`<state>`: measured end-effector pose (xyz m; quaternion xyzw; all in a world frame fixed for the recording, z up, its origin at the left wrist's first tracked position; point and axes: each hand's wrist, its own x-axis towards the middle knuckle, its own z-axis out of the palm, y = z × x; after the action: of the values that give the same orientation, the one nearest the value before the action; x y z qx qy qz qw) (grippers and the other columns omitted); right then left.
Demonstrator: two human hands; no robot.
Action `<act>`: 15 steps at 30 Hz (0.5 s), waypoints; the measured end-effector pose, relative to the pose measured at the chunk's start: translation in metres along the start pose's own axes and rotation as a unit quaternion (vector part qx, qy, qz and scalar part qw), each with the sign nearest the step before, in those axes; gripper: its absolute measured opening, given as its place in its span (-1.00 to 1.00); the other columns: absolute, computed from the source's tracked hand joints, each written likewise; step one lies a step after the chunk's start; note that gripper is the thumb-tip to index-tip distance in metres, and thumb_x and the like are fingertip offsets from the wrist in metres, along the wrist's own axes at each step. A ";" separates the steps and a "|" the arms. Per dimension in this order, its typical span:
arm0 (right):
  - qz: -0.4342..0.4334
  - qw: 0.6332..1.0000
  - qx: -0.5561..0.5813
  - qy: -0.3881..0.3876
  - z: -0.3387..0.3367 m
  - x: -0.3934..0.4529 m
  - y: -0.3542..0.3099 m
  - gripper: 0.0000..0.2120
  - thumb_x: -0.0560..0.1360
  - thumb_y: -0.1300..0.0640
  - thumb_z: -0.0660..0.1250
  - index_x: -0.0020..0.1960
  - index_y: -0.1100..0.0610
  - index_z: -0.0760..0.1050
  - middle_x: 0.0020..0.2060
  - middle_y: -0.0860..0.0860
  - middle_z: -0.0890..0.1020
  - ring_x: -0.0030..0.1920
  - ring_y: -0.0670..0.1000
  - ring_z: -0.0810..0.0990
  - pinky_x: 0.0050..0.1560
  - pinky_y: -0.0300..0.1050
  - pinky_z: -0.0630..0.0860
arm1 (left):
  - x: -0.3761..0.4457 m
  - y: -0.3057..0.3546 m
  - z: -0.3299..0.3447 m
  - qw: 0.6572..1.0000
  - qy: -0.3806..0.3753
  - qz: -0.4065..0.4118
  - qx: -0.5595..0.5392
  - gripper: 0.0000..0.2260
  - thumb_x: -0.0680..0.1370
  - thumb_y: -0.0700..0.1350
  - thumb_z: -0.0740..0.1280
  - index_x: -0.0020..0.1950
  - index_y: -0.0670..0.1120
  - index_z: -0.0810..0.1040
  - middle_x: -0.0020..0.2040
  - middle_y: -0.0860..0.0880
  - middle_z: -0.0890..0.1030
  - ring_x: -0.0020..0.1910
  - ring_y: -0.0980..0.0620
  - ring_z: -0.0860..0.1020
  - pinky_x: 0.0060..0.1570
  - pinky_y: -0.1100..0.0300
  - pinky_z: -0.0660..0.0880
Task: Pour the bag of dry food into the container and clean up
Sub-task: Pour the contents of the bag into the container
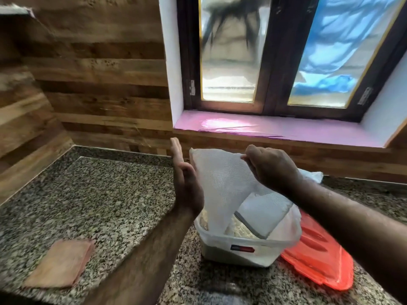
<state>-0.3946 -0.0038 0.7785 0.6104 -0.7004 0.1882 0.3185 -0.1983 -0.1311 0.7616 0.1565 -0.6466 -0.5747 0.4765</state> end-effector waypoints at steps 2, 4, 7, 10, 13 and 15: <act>-0.005 1.000 0.004 -0.001 0.000 0.003 0.001 -0.63 0.74 -0.04 0.13 -0.10 0.17 0.46 -0.39 0.06 0.57 -0.47 0.17 0.56 -0.53 0.00 0.51 | -0.005 0.001 0.002 1.000 -0.008 0.005 0.010 0.19 0.38 0.70 -0.06 0.76 -0.08 -0.12 0.76 0.03 -0.08 0.63 0.43 0.09 0.61 0.34 0.11; -0.006 1.000 0.006 0.003 0.000 0.006 0.001 -0.64 0.73 -0.04 0.14 -0.10 0.18 0.46 -0.40 0.05 0.56 -0.49 0.13 0.54 -0.54 -0.02 0.50 | -0.011 0.002 0.003 0.999 -0.029 0.006 0.022 0.17 0.38 0.70 -0.08 0.77 -0.04 -0.10 0.77 0.03 -0.04 0.70 0.24 0.07 0.71 0.02 0.09; 0.018 1.000 0.004 0.024 -0.001 0.008 0.005 -0.64 0.73 -0.03 0.15 -0.12 0.18 0.45 -0.43 0.05 0.50 -0.54 0.08 0.42 -0.50 -0.15 0.29 | -0.011 0.003 0.002 0.996 0.042 0.051 0.055 0.09 0.48 0.63 -0.11 0.76 -0.11 -0.13 0.78 -0.07 -0.08 0.74 0.08 0.00 0.72 -0.03 0.01; 0.042 0.999 0.004 0.033 -0.002 0.008 0.011 -0.66 0.74 0.00 0.19 -0.12 0.19 0.44 -0.43 0.08 0.52 -0.54 0.14 0.45 -0.44 -0.15 0.24 | -0.010 0.010 0.001 0.997 -0.033 0.026 0.065 0.06 0.45 0.66 -0.18 0.77 0.01 -0.10 0.77 0.07 -0.04 0.73 0.15 0.00 0.72 0.00 0.00; 0.047 0.998 0.014 0.032 -0.006 0.009 0.014 -0.69 0.73 0.03 0.23 -0.10 0.20 0.45 -0.43 0.07 0.51 -0.52 0.06 0.36 -0.42 -0.16 0.25 | -0.015 0.009 0.004 0.994 -0.004 0.049 0.094 0.10 0.46 0.64 -0.17 0.77 -0.10 -0.12 0.75 0.13 -0.10 0.71 0.27 -0.05 0.66 0.30 -0.05; 0.043 0.999 0.012 0.030 -0.007 0.007 0.015 -0.71 0.72 0.04 0.25 -0.10 0.20 0.45 -0.42 0.07 0.51 -0.51 0.05 0.37 -0.43 -0.16 0.26 | -0.014 0.005 0.004 0.994 0.017 0.054 0.090 0.08 0.48 0.63 -0.15 0.77 -0.09 -0.14 0.76 0.04 -0.14 0.73 0.19 -0.07 0.69 0.22 -0.06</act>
<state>-0.4078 -0.0020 0.7903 0.5775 -0.7139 0.2281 0.3236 -0.1930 -0.1168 0.7600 0.1738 -0.6949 -0.4849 0.5018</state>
